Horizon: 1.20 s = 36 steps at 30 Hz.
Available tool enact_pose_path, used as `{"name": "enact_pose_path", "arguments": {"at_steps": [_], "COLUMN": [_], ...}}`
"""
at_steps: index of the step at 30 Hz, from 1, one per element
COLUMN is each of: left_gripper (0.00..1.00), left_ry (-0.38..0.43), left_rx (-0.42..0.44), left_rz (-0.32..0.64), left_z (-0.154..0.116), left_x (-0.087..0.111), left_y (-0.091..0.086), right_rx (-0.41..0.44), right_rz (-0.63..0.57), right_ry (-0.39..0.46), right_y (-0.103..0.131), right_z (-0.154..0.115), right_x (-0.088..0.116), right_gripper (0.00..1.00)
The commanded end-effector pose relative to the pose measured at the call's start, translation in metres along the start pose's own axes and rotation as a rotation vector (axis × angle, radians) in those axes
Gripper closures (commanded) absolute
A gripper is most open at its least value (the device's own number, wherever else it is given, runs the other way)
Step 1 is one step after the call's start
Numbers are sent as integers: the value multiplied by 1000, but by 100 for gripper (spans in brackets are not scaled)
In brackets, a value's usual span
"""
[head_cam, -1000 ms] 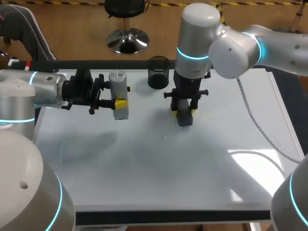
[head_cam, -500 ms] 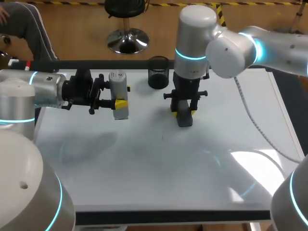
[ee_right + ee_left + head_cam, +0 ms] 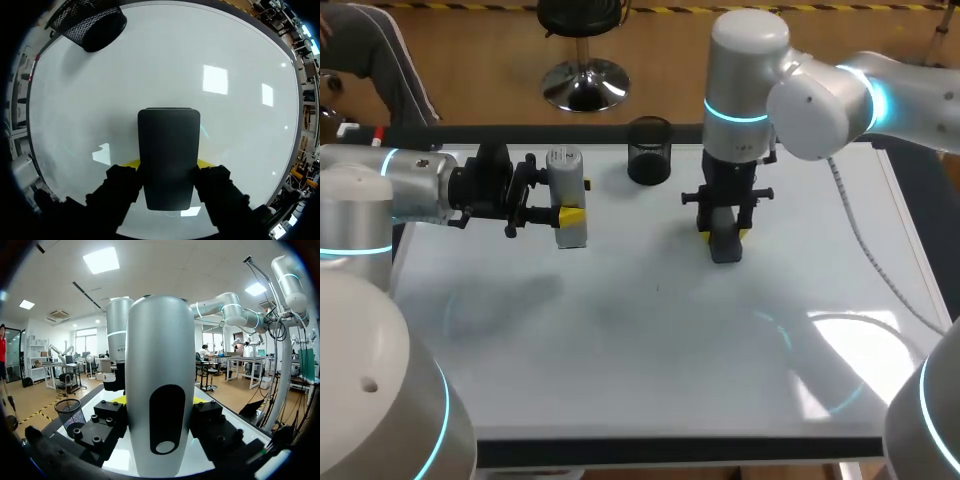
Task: Pick up the inspection probe, press it on each red-marked spot on the whiteboard one by one, put down the probe, pick up the eraser, and wipe off all the red marks.
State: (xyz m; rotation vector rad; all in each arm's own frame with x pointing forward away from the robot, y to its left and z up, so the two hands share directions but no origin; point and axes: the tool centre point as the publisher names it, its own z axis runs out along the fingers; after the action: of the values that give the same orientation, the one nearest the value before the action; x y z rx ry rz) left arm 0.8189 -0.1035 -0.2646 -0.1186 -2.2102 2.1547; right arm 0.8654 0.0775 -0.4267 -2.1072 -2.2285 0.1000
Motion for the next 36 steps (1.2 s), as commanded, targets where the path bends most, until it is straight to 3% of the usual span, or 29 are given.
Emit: {"name": "enact_pose_path", "arguments": {"at_steps": [1,22,36], "left_gripper": [100,100,100], "left_ry": [-1,-1,-1], "left_rx": [2,2,2], "left_rz": [2,2,2], "left_z": [1,1,1], "left_x": [0,0,0], "left_y": [0,0,0], "right_rx": [-12,-62,-86], "right_rz": [10,-29,-31], "right_ry": [14,8,-6], "right_y": [-7,-45,-60], "right_z": [4,-51,-64], "right_x": [-19,-69,-110], "right_gripper": [100,100,100]}}
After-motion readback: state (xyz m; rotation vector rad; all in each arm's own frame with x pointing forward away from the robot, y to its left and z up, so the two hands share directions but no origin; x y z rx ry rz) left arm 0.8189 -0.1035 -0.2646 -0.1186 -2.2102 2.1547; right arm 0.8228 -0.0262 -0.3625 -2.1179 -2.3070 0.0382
